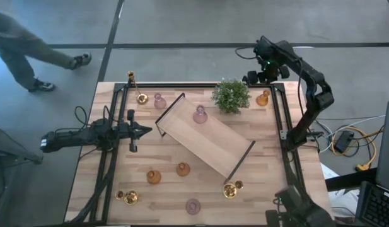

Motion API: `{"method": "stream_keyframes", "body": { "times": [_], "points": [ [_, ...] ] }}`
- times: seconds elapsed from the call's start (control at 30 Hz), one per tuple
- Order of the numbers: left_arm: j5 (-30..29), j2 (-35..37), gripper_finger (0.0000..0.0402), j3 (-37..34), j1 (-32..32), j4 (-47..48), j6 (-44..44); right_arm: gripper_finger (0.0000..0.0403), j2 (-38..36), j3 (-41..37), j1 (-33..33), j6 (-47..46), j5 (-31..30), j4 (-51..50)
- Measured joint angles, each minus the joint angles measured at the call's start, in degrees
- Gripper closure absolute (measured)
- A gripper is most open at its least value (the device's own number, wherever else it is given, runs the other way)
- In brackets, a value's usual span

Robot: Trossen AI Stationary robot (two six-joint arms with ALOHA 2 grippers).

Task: Pick & Place candle stick holders
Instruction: Put the yellow glass candle holder on the shelf

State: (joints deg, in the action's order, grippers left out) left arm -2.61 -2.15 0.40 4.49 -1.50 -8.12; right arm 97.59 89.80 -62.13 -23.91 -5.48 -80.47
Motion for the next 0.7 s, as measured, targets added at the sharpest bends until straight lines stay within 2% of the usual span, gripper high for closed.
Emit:
{"method": "stream_keyframes", "body": {
  "times": [0.2,0.7],
  "points": [
    [0.00,0.02,0.0383,0.02,0.00,0.00,0.00,0.0320,-3.27,-5.59,0.40,-1.44,-0.02,3.24],
    [0.00,0.00,0.0383,0.00,0.02,0.00,0.00,0.0322,-3.44,-14.07,1.01,-2.04,-0.64,11.82]
  ]
}}
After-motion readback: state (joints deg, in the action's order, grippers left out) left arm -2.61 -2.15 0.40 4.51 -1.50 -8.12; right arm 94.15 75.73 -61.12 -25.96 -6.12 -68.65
